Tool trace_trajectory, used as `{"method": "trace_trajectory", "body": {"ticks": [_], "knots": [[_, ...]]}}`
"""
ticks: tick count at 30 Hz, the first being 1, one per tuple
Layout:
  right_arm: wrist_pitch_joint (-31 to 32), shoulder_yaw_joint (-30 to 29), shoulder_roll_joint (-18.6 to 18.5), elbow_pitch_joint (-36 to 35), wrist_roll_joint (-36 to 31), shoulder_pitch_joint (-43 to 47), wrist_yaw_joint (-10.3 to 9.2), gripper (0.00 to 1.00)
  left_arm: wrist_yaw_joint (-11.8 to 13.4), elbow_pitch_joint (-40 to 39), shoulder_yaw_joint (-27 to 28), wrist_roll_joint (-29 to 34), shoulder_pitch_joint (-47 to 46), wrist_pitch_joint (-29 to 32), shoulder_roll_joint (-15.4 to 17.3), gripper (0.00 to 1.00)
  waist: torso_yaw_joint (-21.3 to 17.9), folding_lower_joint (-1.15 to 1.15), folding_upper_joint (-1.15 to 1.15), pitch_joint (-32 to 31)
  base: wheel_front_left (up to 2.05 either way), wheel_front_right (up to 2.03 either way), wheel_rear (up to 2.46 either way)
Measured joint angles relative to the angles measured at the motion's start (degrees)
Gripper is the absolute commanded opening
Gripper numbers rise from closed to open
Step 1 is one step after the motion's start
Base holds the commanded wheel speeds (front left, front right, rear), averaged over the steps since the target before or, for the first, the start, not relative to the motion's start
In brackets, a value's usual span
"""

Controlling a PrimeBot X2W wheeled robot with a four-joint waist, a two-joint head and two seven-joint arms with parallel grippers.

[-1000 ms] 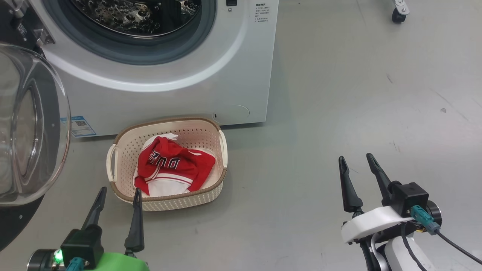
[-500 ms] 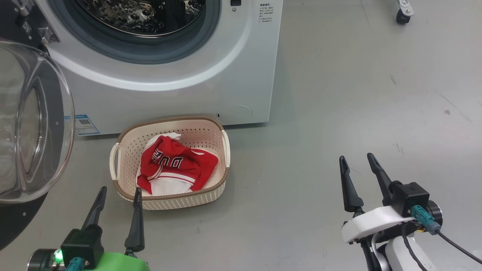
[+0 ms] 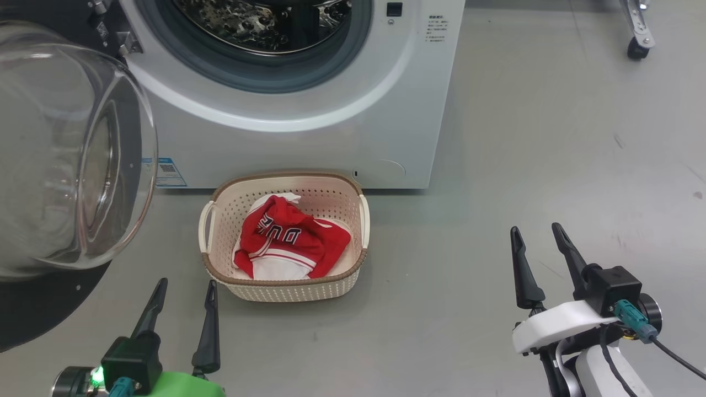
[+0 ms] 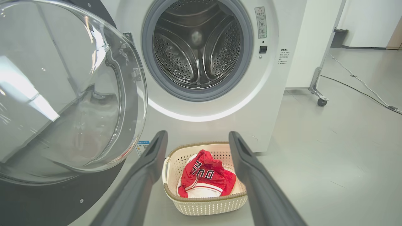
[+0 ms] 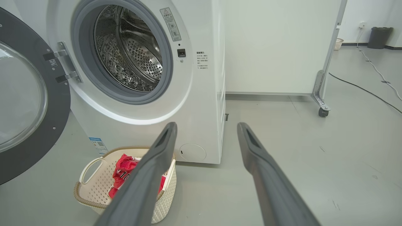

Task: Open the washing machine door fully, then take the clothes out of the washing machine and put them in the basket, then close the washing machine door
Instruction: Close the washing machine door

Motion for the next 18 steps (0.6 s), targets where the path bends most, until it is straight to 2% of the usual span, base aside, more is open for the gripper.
{"method": "trace_trajectory", "body": {"ticks": [18], "knots": [[0.0,1.2,-0.1,0.3,-0.1,2.3,0.76,1.00,0.0,1.7,1.9,-1.0,0.3,-0.6,-0.4,1.00,12.2,0.00,0.00,-2.3,0.00,0.00,0.00]]}}
